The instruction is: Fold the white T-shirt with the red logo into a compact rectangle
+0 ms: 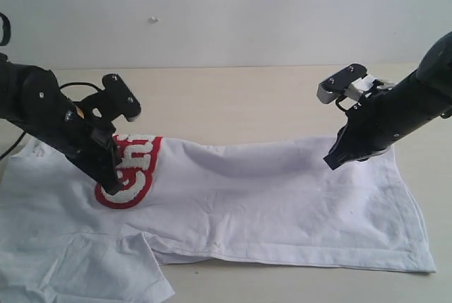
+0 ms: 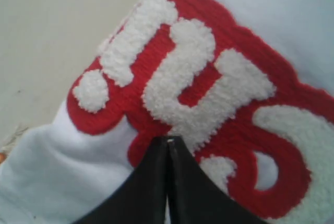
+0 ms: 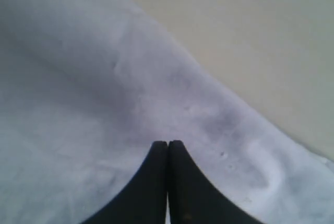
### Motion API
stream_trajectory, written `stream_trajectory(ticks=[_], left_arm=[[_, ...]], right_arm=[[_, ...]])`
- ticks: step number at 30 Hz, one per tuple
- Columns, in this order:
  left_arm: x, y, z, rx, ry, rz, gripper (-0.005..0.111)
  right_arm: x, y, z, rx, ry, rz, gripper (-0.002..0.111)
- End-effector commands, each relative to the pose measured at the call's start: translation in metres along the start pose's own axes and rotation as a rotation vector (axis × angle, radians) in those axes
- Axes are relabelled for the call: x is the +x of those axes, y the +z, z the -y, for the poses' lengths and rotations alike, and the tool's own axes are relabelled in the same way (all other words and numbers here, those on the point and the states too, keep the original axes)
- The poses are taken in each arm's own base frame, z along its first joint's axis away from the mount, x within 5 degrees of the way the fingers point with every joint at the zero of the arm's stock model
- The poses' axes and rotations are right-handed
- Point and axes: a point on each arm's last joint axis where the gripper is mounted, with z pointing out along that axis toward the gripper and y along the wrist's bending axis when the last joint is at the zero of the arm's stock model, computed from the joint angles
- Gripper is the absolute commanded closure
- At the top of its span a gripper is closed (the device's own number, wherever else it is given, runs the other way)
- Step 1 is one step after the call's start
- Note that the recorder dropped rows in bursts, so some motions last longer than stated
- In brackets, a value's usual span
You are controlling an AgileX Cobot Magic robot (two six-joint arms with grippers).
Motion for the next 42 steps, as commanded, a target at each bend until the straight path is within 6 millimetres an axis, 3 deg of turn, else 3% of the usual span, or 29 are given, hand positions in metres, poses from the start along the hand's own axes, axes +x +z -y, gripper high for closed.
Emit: stream_trajectory(ticks=[1,9,23,28,33,37,42], left_arm=[[0.000,0.023,0.001,-0.033,-0.015,0.036,0.107],[0.003,0.052,-0.001,-0.097,-0.018,0.093,0.107],[0.012,0.052,-0.012,-0.110,-0.080,0.084,0.107],[0.003,0.025,-0.020,-0.135,-0.085,0.120,0.107],[-0.002,-0.021,-0.019,-0.087,0.105,0.075,0.107],[0.008,-0.049,-0.006,0.075,0.253,-0.052,0.107],[0.030,-0.060,0.018,0.339,0.287,-0.241,0.106]], right_arm=[[0.004,0.012,0.009,0.064,0.007,0.011,0.108],[0.007,0.028,0.022,0.180,0.018,0.038,0.108],[0.002,0.040,0.044,0.369,0.029,0.116,0.108],[-0.011,0.028,0.047,0.393,0.020,0.162,0.108],[-0.017,0.013,0.044,0.393,-0.094,0.161,0.108],[-0.017,0.011,0.041,0.369,-0.100,0.152,0.108],[-0.016,0.013,0.039,0.336,-0.095,0.133,0.108]])
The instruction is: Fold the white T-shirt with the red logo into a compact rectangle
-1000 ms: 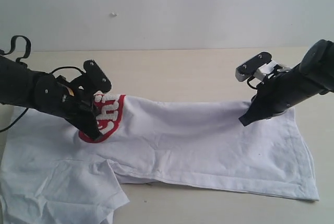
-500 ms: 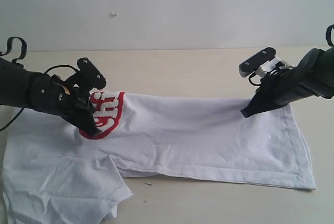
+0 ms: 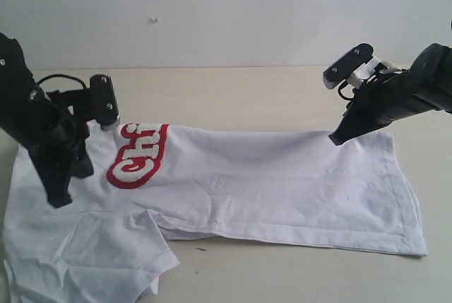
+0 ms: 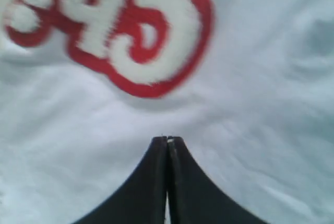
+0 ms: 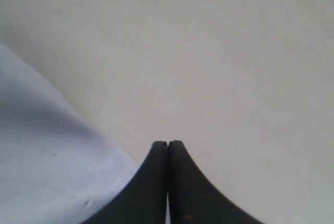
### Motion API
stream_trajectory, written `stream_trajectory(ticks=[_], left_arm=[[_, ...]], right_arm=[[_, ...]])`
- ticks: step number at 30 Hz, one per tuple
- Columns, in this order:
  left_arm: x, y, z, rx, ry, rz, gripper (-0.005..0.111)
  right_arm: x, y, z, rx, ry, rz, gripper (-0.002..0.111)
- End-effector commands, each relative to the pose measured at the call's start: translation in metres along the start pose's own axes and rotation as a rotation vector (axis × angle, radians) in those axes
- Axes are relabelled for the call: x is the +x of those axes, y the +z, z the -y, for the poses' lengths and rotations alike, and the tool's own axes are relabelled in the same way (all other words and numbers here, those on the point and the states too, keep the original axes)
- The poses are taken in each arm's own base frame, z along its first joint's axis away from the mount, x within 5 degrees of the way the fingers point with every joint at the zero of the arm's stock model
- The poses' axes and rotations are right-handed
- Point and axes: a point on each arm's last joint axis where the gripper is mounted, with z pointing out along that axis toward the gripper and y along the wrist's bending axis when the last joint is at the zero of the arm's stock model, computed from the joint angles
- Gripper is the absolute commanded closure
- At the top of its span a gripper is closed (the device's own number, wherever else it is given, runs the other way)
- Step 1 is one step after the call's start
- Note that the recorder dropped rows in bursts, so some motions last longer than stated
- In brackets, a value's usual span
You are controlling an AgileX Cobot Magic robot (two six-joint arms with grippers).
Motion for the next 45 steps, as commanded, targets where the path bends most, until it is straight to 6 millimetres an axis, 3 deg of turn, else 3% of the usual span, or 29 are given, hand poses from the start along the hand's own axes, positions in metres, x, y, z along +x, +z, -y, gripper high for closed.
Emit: stream_trajectory(ticks=[1,5,9,14,19,22,26,28,33,41,45], left_arm=[[0.014,-0.002,0.029,0.237,-0.013,-0.124,0.104],[0.015,0.005,0.047,0.279,-0.086,-0.158,0.083],[-0.002,0.005,0.070,0.322,-0.055,-0.125,0.061],[-0.020,0.005,0.099,0.336,0.036,-0.126,0.061],[-0.023,0.014,0.125,0.320,0.098,-0.151,0.061],[-0.016,0.019,0.131,0.280,0.090,-0.203,0.060],[-0.013,0.022,0.132,0.255,0.036,-0.206,0.046],[-0.013,0.024,0.132,0.242,0.007,-0.200,0.050],[-0.013,0.025,0.132,0.230,-0.033,-0.195,0.107],[-0.010,0.024,0.134,0.253,-0.037,-0.222,0.107],[-0.012,0.011,0.129,0.272,0.010,-0.277,0.107]], right_arm=[[0.000,-0.002,0.000,-0.028,-0.011,-0.012,0.108],[0.001,-0.003,-0.002,-0.052,-0.006,-0.024,0.108],[0.001,-0.003,-0.003,-0.057,0.001,-0.026,0.108],[0.001,-0.003,-0.003,-0.056,0.024,-0.027,0.108],[0.002,-0.003,-0.004,-0.071,0.048,-0.036,0.108],[0.003,-0.003,-0.005,-0.086,0.048,-0.044,0.108],[0.003,-0.003,-0.006,-0.096,0.075,-0.051,0.108],[0.003,-0.003,-0.007,-0.098,0.075,-0.052,0.108],[0.004,-0.003,-0.008,-0.114,0.075,-0.061,0.108],[0.005,-0.004,-0.010,-0.138,0.093,-0.077,0.108],[0.005,-0.004,-0.010,-0.137,0.098,-0.077,0.108]])
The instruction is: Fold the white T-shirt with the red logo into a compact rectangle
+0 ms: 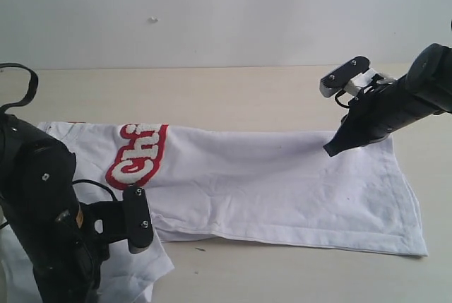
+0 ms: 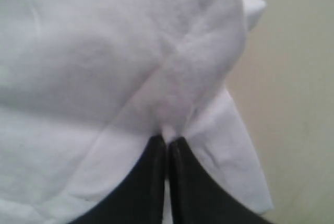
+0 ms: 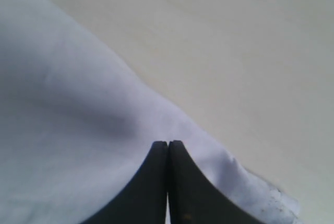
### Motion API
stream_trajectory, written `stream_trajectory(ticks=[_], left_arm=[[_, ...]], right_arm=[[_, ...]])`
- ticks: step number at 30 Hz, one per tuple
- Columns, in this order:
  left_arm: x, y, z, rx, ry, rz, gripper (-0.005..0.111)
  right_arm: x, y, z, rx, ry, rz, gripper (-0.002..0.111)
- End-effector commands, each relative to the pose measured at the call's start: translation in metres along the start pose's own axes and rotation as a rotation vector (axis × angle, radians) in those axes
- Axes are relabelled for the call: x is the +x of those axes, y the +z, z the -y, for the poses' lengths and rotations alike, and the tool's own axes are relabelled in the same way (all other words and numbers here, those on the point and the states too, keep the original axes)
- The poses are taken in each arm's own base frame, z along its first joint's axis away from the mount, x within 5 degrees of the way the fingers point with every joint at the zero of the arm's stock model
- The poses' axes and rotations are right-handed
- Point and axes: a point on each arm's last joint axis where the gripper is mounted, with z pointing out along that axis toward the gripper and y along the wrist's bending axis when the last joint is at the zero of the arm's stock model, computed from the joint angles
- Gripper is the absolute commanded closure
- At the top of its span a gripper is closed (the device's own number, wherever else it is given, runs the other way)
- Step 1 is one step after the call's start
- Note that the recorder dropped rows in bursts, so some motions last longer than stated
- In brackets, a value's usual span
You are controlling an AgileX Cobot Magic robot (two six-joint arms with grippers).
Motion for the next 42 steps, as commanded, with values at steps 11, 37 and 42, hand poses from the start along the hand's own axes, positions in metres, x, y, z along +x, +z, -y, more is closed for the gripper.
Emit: stream_trajectory(ticks=[11,37,42], left_arm=[[-0.009,-0.081,-0.013,-0.013,0.113,-0.122,0.107],[-0.041,-0.076,-0.143,-0.592,0.110,0.234,0.051],[-0.022,-0.058,-0.123,-0.302,-0.037,0.029,0.099]], right_arm=[[-0.001,-0.003,0.002,0.004,0.013,0.007,0.108],[-0.002,-0.003,0.003,0.005,0.037,0.015,0.108],[-0.002,-0.003,0.003,0.005,0.037,0.015,0.108]])
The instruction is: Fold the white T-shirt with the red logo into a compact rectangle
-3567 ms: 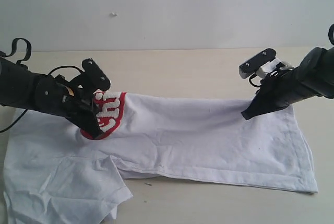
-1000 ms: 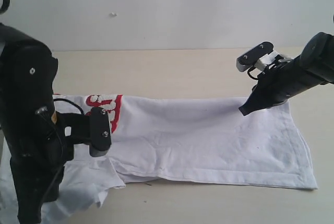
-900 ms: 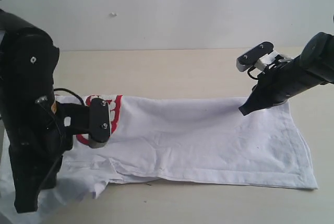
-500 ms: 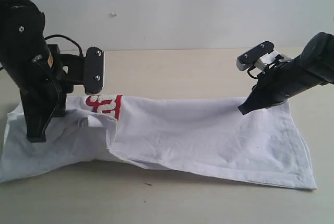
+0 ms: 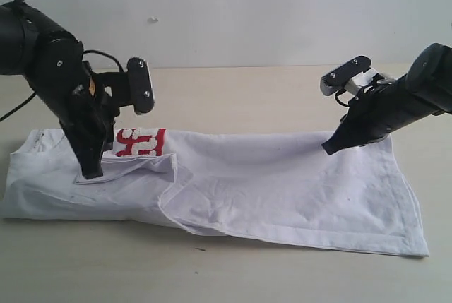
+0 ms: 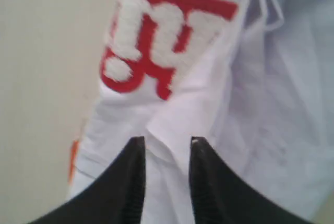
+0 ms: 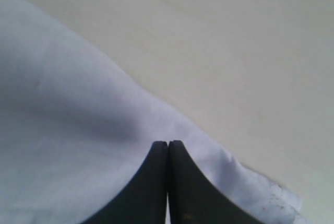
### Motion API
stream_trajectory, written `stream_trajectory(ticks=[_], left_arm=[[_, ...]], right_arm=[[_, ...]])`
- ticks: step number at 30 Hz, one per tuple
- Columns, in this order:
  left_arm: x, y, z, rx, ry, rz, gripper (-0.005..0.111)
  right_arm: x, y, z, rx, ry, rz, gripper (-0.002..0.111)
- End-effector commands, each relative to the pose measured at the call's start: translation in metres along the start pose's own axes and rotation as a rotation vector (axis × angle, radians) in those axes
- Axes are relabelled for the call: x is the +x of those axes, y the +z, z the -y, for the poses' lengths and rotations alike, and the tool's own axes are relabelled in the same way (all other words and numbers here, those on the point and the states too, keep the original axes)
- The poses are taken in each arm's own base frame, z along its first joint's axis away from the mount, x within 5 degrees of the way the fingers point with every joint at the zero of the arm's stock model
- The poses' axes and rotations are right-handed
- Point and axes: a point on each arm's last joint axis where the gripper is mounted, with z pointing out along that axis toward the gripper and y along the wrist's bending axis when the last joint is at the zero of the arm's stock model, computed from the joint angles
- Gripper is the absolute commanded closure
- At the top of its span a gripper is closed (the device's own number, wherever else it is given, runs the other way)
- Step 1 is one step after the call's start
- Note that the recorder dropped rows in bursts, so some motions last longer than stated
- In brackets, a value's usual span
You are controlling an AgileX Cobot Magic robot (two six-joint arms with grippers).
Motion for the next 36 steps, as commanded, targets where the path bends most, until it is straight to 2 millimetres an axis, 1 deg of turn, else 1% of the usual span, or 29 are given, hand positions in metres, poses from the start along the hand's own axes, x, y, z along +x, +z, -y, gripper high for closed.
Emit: stream_trajectory(ticks=[1,4,5,6,12,16,21,28,30,36], left_arm=[[0.006,0.000,0.015,0.176,-0.110,-0.081,0.106],[-0.008,0.002,0.020,0.238,-0.237,0.059,0.107],[-0.010,0.003,0.021,0.253,-0.245,0.076,0.107],[-0.013,0.009,0.024,0.280,-0.255,0.093,0.107],[-0.019,0.034,0.026,0.280,-0.290,0.113,0.107],[-0.023,0.048,0.024,0.229,-0.300,0.148,0.107],[-0.026,0.052,0.019,0.166,-0.290,0.185,0.107],[-0.020,0.054,0.013,0.093,-0.147,0.140,0.107],[-0.020,0.056,0.011,0.067,-0.135,0.144,0.107],[-0.029,0.057,-0.003,-0.089,-0.124,0.248,0.107]], right_arm=[[-0.002,-0.003,0.003,0.011,0.006,0.013,0.108],[-0.002,-0.003,0.003,0.007,0.016,0.011,0.108],[-0.002,-0.003,0.002,0.004,0.016,0.008,0.108],[-0.002,-0.003,0.002,0.004,0.016,0.008,0.108],[-0.002,-0.003,0.002,0.004,0.022,0.008,0.108],[-0.002,-0.003,0.002,0.004,0.022,0.008,0.108],[-0.002,-0.003,0.002,0.004,0.022,0.008,0.108],[-0.002,-0.003,0.002,0.002,0.024,0.007,0.108],[-0.002,-0.003,0.002,0.001,0.032,0.006,0.108],[-0.001,-0.003,0.001,-0.008,0.032,0.001,0.108]])
